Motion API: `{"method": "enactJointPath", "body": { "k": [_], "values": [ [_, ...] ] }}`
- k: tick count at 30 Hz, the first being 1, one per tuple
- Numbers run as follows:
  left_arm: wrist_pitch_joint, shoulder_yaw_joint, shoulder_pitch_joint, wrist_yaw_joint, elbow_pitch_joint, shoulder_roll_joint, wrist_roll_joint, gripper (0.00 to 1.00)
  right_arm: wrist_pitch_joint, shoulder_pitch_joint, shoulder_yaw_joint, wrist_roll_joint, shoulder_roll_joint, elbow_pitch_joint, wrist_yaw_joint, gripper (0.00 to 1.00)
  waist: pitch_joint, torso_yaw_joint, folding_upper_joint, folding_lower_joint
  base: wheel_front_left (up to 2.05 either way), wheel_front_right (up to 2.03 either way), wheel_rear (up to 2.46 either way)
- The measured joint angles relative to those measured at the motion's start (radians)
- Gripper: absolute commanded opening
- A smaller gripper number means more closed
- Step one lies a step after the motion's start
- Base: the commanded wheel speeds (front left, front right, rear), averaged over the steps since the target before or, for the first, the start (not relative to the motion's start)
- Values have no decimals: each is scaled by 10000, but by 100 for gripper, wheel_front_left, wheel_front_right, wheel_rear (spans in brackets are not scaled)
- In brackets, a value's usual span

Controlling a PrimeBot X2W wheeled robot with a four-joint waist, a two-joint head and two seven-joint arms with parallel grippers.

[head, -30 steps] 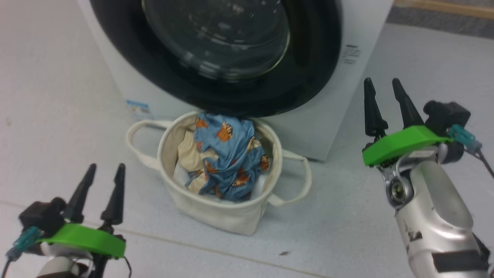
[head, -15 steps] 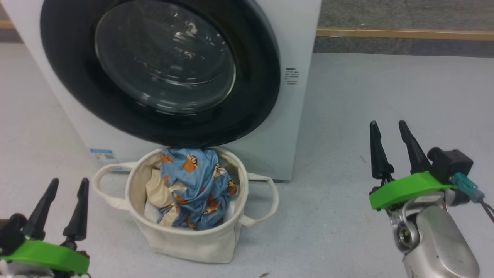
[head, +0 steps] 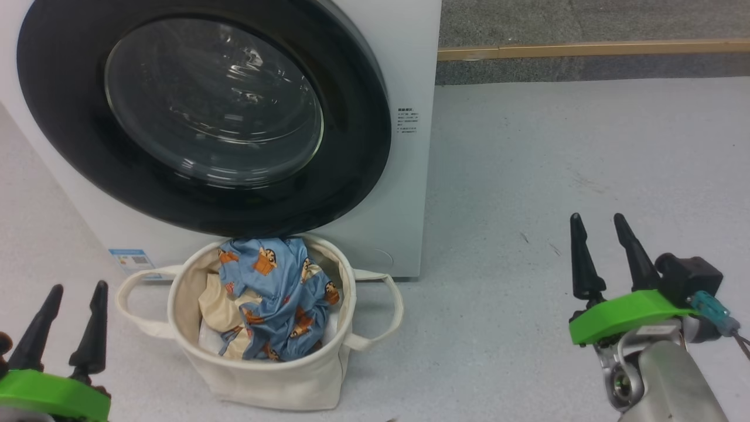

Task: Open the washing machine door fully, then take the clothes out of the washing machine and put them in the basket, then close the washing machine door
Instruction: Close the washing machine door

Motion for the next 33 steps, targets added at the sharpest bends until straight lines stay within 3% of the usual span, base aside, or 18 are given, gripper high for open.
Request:
{"method": "enactJointPath", "body": {
  "k": [5, 33],
  "values": [
    [-2, 309, -10, 102, 92, -17, 31, 100, 0, 1, -295, -54, 10, -73, 0, 100, 39, -45, 0, 0, 0, 0, 0],
    [-2, -4, -158, -8, 468, -132, 543, 100, 0, 139, -303, -128, 21, 73, 0, 100, 61, 28, 0, 0, 0, 0, 0]
  ]
}}
